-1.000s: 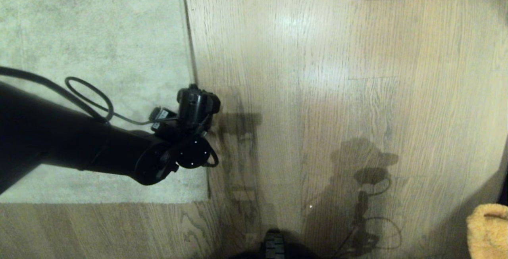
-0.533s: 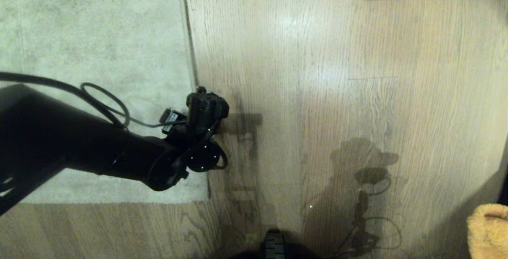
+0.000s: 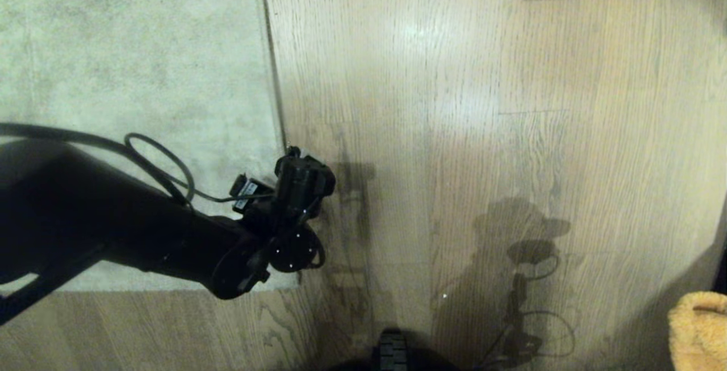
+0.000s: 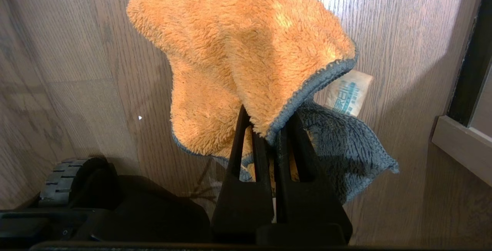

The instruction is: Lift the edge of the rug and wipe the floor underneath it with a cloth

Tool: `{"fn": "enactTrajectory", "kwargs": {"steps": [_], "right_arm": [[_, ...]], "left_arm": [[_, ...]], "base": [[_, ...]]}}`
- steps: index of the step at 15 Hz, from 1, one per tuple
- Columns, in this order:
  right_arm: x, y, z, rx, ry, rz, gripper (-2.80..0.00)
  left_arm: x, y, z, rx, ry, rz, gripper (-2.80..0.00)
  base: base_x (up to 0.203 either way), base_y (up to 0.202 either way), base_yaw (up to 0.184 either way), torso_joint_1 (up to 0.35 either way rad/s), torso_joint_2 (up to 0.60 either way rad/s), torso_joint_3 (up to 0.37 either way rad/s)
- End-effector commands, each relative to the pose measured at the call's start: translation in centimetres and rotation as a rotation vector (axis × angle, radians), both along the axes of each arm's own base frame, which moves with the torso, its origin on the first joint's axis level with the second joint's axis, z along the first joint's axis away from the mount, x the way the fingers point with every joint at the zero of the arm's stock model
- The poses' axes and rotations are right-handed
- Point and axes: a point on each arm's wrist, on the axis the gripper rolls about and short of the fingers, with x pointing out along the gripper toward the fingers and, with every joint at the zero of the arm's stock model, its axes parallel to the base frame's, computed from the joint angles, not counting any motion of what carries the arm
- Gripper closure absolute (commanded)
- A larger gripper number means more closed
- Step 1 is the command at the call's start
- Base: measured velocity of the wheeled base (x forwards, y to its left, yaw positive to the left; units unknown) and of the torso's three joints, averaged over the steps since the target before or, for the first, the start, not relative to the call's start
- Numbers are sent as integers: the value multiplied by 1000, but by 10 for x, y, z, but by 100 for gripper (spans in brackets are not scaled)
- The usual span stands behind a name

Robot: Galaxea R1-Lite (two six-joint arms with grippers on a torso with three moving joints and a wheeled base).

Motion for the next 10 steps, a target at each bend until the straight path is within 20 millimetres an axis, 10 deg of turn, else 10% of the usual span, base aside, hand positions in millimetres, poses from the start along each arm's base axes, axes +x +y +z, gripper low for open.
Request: {"fn": "enactTrajectory", "kwargs": {"steps": [1,10], "right_arm": [[0,0,0,0,0,0,0],[0,0,0,0,0,0,0]], "left_arm": [[-7,9,-14,16,25,20,-280],[5,5,-49,-77,-65,33,-280]], "base": [[0,0,0,0,0,0],[0,0,0,0,0,0]]}}
